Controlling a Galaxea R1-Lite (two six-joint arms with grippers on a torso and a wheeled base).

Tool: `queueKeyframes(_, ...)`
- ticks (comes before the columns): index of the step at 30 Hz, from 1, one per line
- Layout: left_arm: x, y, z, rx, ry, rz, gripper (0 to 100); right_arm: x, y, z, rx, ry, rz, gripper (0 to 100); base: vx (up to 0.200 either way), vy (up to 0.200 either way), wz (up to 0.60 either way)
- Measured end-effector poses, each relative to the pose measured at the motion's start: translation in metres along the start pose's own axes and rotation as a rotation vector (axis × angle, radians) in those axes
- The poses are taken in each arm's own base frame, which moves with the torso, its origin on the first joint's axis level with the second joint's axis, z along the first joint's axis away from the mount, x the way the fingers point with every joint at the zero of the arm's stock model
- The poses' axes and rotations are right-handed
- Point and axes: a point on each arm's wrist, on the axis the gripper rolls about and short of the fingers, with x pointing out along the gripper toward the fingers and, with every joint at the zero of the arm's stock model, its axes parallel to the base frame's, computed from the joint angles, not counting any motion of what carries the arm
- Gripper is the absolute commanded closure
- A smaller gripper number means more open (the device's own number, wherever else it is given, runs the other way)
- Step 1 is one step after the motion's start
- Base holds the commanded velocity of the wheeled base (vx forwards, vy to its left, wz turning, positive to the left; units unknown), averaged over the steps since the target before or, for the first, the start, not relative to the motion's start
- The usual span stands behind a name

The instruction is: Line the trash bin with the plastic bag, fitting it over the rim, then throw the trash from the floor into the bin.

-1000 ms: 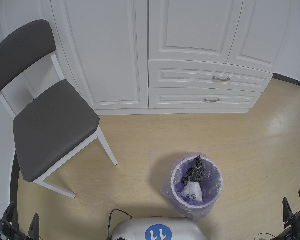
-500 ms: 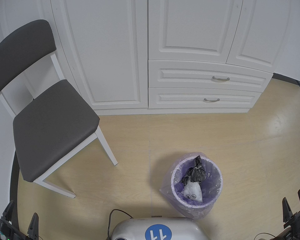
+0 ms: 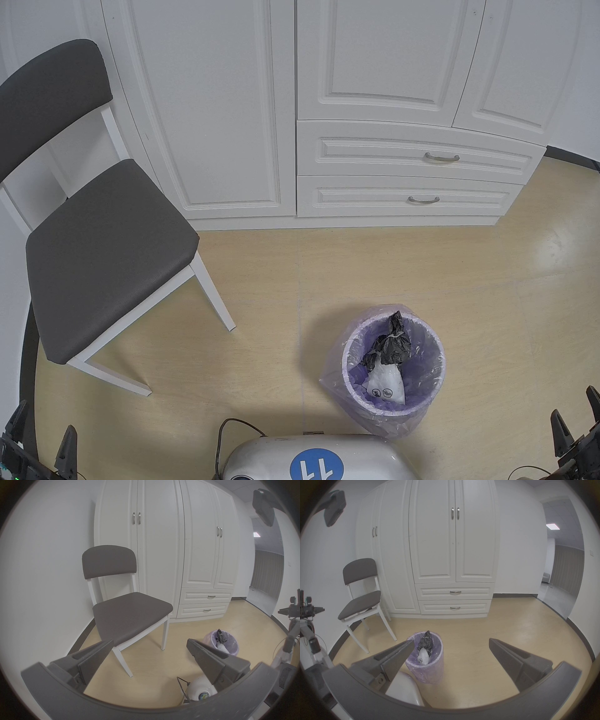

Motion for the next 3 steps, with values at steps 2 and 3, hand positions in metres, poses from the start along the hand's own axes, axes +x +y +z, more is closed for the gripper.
queueKeyframes(2, 0.0, 0.0, 0.0, 0.0, 0.0, 0.0, 0, 0.0, 0.0, -0.0001, 0.016, 0.001, -0.001, 0, 0.0, 0.0, 0.0)
queueKeyframes(3, 0.0, 0.0, 0.0, 0.0, 0.0, 0.0, 0, 0.0, -0.0001, -0.0001, 0.019, 0.001, -0.002, 0, 0.0, 0.0, 0.0)
